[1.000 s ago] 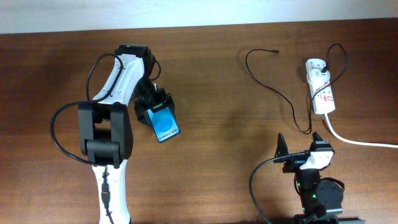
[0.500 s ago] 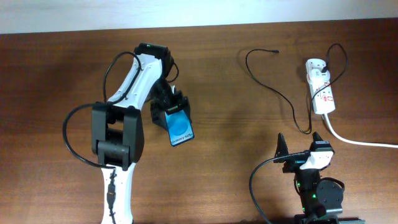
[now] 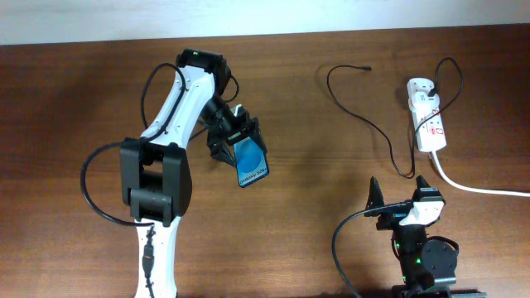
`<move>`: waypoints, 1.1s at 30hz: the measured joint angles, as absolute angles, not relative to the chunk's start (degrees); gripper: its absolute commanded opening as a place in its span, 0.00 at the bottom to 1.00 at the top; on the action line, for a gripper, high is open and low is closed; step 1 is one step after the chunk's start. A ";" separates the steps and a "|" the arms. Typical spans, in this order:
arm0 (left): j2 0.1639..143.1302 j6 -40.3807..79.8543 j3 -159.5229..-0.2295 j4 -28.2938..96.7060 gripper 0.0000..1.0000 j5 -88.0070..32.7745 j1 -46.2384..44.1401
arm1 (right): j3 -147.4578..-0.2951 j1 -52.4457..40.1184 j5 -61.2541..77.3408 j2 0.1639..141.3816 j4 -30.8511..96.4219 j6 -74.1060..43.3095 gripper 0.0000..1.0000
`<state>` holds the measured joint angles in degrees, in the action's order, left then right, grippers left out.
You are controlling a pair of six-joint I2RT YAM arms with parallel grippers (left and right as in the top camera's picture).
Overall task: Plug charger to phone and switch on socket
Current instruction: 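Lift the phone with the left gripper and tilt it upright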
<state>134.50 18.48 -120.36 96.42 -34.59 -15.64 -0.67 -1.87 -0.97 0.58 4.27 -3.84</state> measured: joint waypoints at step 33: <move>134.50 17.47 -120.57 96.44 0.58 -46.15 -14.44 | -0.67 -1.87 -0.97 0.58 4.27 -3.84 0.98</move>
<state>134.50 17.47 -120.57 96.44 -46.15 -14.44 -0.67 -1.87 -0.97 0.58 4.27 -3.84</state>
